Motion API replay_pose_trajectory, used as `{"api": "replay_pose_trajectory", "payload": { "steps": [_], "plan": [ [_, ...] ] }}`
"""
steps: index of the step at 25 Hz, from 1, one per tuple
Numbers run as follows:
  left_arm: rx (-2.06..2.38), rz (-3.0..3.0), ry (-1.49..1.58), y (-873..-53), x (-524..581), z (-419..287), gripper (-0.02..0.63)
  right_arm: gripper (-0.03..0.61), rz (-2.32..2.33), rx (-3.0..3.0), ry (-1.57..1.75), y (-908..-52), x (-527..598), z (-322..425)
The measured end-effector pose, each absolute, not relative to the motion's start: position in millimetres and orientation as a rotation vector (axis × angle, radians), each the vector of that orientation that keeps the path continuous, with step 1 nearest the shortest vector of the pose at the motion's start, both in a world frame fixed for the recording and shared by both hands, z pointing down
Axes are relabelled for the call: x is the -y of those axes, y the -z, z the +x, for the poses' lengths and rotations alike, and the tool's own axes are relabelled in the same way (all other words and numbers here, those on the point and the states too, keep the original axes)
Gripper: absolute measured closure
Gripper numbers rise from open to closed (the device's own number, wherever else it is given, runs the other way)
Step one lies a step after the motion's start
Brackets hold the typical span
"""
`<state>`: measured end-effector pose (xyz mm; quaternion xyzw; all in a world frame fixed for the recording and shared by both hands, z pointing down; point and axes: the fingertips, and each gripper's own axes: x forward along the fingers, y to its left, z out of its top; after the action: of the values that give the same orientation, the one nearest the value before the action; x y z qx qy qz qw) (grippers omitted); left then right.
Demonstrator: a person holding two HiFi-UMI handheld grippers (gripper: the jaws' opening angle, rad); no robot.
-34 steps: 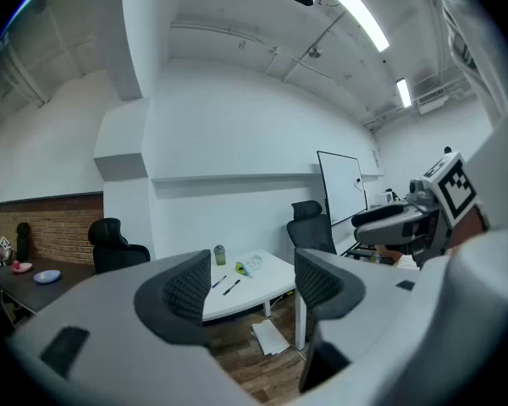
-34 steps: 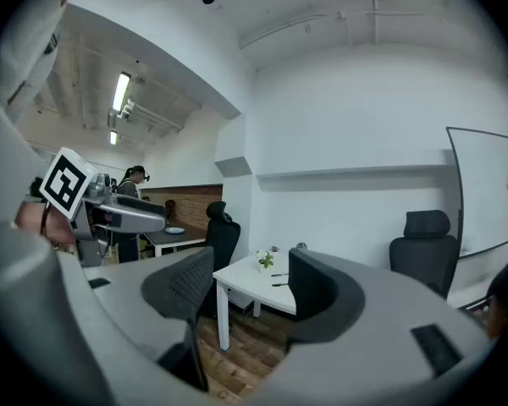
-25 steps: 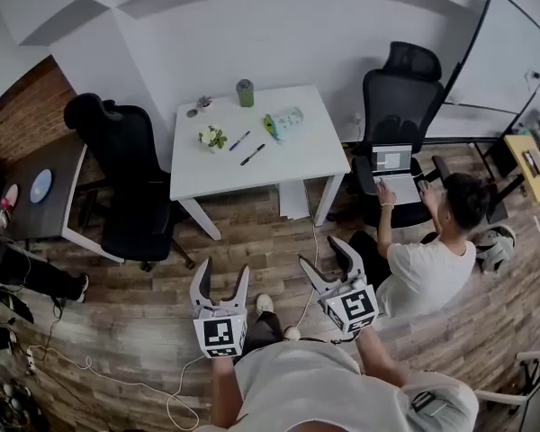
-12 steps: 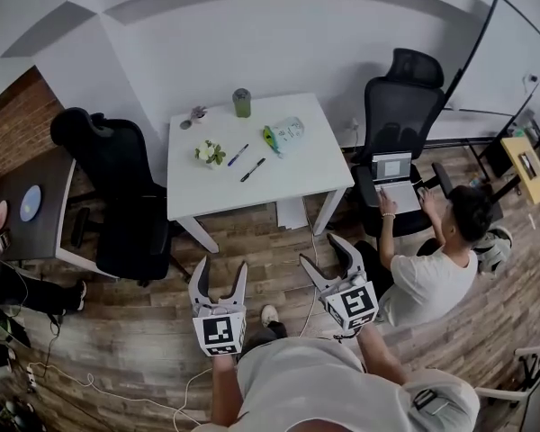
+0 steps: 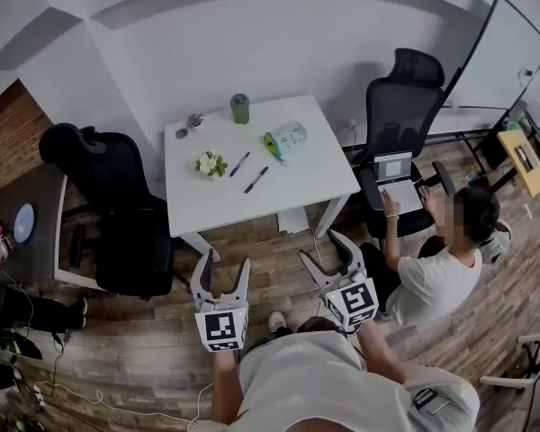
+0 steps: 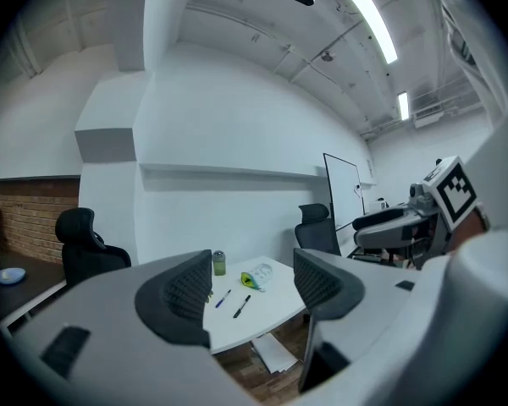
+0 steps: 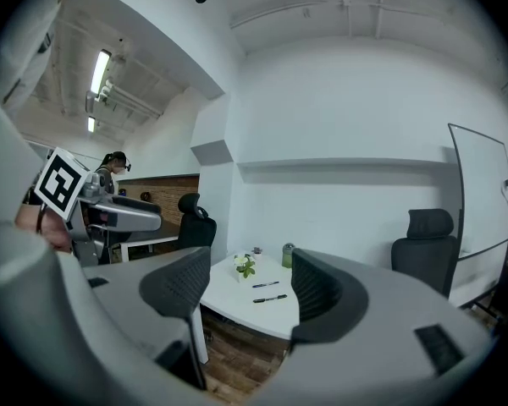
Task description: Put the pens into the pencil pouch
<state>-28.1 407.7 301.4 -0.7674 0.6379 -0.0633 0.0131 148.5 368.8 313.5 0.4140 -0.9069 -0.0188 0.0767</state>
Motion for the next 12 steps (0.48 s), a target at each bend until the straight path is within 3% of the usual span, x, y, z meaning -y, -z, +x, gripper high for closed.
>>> {"api": "replay_pose_trajectory", "payload": {
  "steps": [12],
  "plan": [
    [-1.949,-2.418,0.196,-305,-362,-52,0.316,0.278,1.272,2.687,0.068,-317,-325,125]
  ]
}}
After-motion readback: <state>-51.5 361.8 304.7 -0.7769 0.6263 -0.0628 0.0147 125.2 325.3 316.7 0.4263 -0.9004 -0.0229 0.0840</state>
